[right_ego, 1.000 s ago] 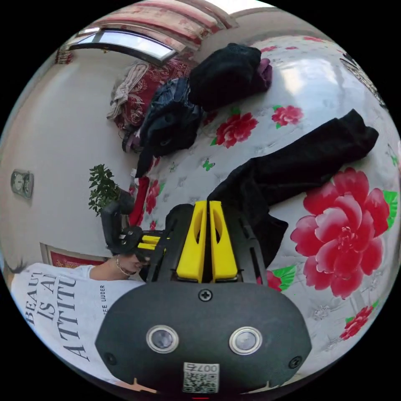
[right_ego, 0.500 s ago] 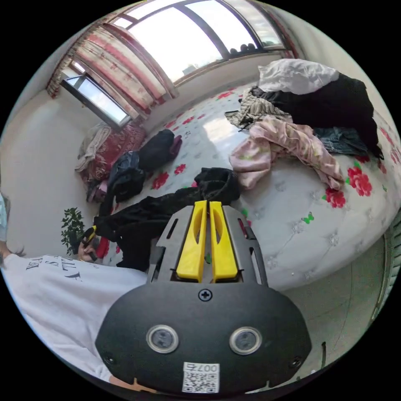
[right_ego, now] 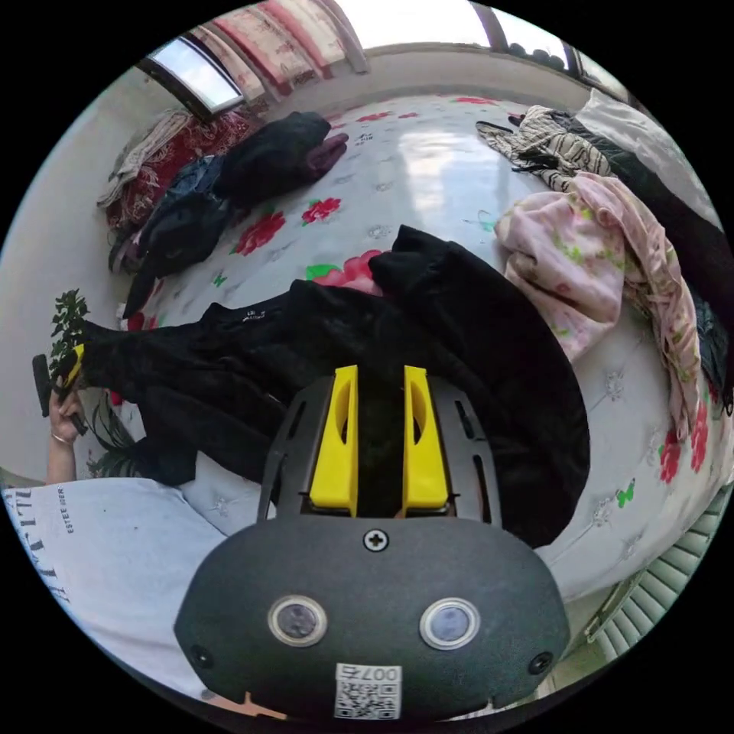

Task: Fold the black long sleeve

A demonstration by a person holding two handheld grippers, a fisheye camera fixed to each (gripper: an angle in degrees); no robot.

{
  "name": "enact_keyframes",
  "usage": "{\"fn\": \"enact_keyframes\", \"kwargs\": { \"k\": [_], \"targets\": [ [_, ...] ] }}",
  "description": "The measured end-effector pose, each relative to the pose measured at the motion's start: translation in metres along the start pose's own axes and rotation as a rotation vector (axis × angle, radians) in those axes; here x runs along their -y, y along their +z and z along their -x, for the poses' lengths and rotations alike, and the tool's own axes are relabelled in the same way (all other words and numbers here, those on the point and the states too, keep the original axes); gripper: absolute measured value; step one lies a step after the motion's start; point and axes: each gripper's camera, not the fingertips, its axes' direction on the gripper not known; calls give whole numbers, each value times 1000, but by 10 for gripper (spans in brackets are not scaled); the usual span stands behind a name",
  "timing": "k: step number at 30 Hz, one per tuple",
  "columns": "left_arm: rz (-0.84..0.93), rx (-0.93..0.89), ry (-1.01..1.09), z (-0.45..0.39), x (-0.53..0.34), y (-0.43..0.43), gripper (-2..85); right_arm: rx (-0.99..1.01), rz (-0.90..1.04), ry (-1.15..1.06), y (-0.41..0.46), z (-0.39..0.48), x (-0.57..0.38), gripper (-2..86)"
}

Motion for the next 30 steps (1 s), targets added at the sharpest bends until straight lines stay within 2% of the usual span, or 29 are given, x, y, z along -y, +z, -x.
{"fn": "enact_keyframes", "kwargs": {
  "k": [2, 6, 10, 15, 19, 24, 30],
  "targets": [
    [5, 24, 32, -20, 2, -8, -9, -56, 62, -15, 23, 6, 10, 38],
    [-21, 65, 34, -48, -5, -34, -9, -191, 24, -56, 35, 29, 1, 16],
    [-71, 78, -9, -60, -11, -61, -9, -129, 106, -119, 30, 38, -3, 2],
    [-250, 129, 16, -107, -18, -142, -10, 9, -382, -96, -104, 38, -40, -2],
    [-416, 157, 98, -163, -36, -209, -10, 9, -683, -171, -206, 54, -84, -2],
    [-827, 150, 242, -266, -94, -321, -10, -19, -1111, -236, -324, 79, -175, -2],
    [-1172, 194, 404, -371, -148, -407, -10, -58, -1437, -311, -391, 104, -256, -2]
  ]
}}
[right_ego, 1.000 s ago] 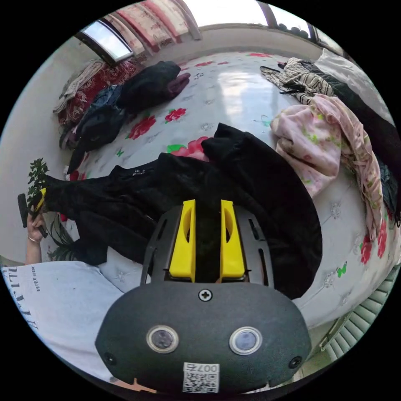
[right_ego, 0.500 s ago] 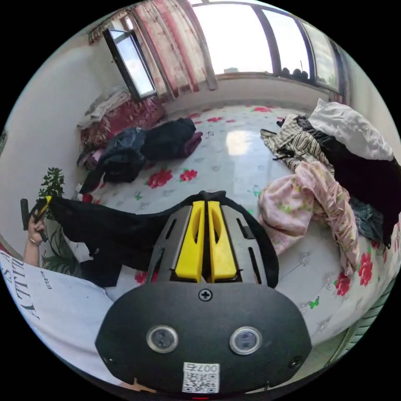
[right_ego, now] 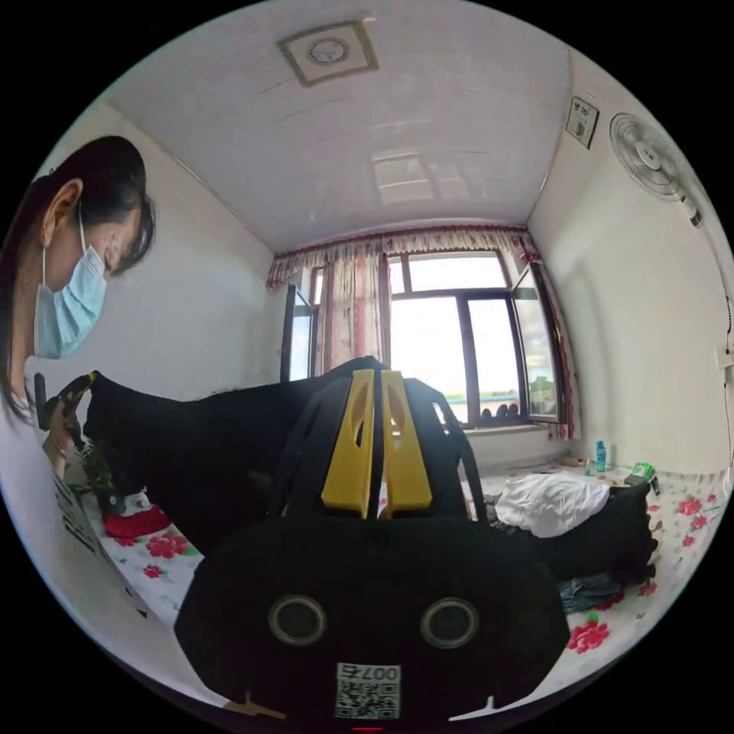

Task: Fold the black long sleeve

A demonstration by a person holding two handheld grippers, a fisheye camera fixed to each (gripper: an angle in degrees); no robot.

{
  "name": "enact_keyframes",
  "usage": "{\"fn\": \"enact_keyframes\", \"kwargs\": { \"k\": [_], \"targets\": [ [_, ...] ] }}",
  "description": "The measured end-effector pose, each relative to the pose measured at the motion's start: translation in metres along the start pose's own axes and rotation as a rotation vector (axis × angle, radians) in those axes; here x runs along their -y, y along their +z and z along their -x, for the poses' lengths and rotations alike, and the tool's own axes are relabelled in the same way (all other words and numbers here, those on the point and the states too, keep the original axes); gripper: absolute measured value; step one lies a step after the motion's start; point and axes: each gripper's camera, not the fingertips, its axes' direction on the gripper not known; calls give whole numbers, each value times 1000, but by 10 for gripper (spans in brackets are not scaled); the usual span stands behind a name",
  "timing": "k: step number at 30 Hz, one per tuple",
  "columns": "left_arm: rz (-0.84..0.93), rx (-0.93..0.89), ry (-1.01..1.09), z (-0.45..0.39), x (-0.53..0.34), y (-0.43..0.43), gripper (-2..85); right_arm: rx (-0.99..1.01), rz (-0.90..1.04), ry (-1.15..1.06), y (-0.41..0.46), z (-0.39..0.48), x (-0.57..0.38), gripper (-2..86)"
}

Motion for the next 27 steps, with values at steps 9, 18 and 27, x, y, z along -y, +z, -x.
{"fn": "enact_keyframes", "kwargs": {
  "k": [9, 18, 27],
  "targets": [
    [98, 189, 33, 41, 10, 112, -7, 85, 153, -167, 124, 8, 16, -1],
    [853, 454, -239, 190, -222, 307, 84, 39, 876, -76, 333, -19, -149, 13],
    [1385, 301, -364, 99, -490, 170, 91, 99, 1377, 274, 194, -68, -370, 47]
  ]
}}
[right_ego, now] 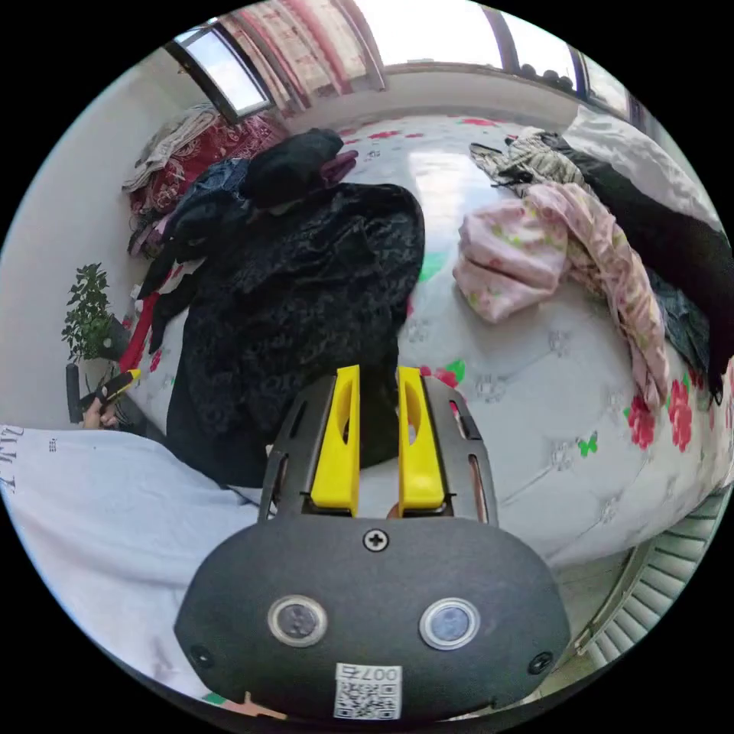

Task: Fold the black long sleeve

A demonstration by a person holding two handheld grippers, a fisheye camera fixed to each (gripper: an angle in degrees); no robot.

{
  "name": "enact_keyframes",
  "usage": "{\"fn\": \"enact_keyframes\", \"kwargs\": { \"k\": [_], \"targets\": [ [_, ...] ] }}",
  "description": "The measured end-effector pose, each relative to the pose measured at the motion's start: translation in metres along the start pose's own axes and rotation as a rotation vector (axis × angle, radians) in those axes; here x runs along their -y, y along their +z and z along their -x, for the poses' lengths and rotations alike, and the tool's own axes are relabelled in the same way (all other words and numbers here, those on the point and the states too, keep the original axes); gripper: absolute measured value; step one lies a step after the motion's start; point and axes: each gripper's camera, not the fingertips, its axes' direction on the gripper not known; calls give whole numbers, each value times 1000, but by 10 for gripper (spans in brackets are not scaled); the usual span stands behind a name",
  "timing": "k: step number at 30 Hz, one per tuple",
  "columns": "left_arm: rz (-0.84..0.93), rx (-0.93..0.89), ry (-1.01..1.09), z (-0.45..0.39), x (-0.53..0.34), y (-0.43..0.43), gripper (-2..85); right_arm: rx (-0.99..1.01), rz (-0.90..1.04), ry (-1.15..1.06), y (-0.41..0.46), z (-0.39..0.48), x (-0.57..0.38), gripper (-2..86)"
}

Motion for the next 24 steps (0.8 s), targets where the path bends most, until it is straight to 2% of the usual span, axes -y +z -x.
{"fn": "enact_keyframes", "kwargs": {
  "k": [3, 8, 10, 12, 14, 16, 19, 22, 24],
  "targets": [
    [116, -38, 0, -23, -37, 38, 99, 37, 15, 65, 2, -17, -27, 58],
    [274, -69, 142, -71, -37, 88, 120, 32, 109, -19, 23, -21, -11, 75],
    [302, 12, 200, -90, -36, 102, 97, 20, 148, -46, 36, -21, 1, 75],
    [311, 203, 295, -110, -38, 111, 52, -49, 139, -63, 48, -22, 10, 61],
    [303, 219, 368, -117, -40, 114, 18, -90, 142, -54, 52, -25, 18, 42],
    [309, 191, 349, -112, -38, 115, -1, -97, 159, -56, 53, -29, 27, 25],
    [292, 142, 223, -87, -36, 105, -7, 0, 157, -58, 48, -42, 41, 11],
    [226, 110, 124, -63, -42, 77, -9, 153, 3, -104, 13, -35, 62, 6],
    [169, 95, 71, -49, -48, 51, -9, 236, -63, -361, -11, 20, 84, 9]
  ]
}}
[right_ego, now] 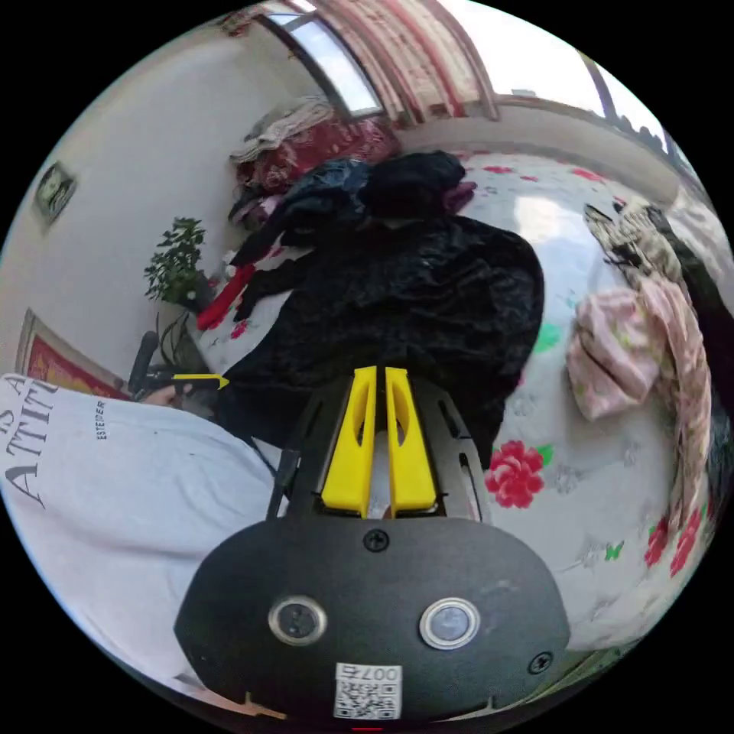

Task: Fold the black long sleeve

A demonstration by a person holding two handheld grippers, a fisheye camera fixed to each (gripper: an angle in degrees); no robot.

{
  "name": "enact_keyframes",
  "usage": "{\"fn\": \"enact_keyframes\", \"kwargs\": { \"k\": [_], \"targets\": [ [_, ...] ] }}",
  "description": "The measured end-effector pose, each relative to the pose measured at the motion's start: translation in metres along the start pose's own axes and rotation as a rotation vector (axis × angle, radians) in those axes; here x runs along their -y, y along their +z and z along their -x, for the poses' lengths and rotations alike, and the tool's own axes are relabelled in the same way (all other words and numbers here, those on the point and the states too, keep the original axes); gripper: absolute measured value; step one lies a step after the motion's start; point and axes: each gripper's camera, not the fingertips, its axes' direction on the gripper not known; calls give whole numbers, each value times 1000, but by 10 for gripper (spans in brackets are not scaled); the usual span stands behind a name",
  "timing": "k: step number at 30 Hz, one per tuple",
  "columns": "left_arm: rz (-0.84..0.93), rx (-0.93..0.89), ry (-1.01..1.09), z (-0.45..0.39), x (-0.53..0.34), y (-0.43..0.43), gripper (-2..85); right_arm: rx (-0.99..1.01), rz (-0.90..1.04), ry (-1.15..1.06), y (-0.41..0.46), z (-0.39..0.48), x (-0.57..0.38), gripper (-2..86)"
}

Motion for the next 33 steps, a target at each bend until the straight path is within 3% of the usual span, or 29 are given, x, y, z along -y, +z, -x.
{"fn": "enact_keyframes", "kwargs": {
  "k": [3, 7, 10, 15, 19, 20, 23, 25, 30, 33],
  "targets": [
    [-56, 14, -48, 15, -9, -22, -10, 198, 33, -296, 16, 70, 34, 20],
    [-90, 10, -102, 32, -19, -35, -10, 425, 162, -330, 65, 105, 37, 53],
    [-97, -2, -100, 38, -31, -42, -10, 267, 190, -262, 73, 73, 32, 64],
    [-76, 7, -109, 48, -48, -43, -10, -201, 181, 141, 60, -60, 21, 81],
    [-65, -6, -135, 58, -53, -46, -9, -233, 369, 228, 99, -100, 15, 58],
    [-60, -10, -137, 61, -54, -48, -9, -308, 297, 177, 94, -93, 19, 38],
    [-46, -17, -138, 69, -57, -51, -9, -304, 404, 90, 93, -96, 34, 9],
    [-40, -28, -142, 74, -60, -54, -9, -401, 302, 94, 55, -109, 44, 5],
    [-34, -57, -147, 88, -73, -59, -3, -890, -35, 429, -117, -176, 33, 14],
    [-70, -62, -184, 98, -83, -62, 20, -850, -60, 449, -147, -168, 22, 25]
  ]
}}
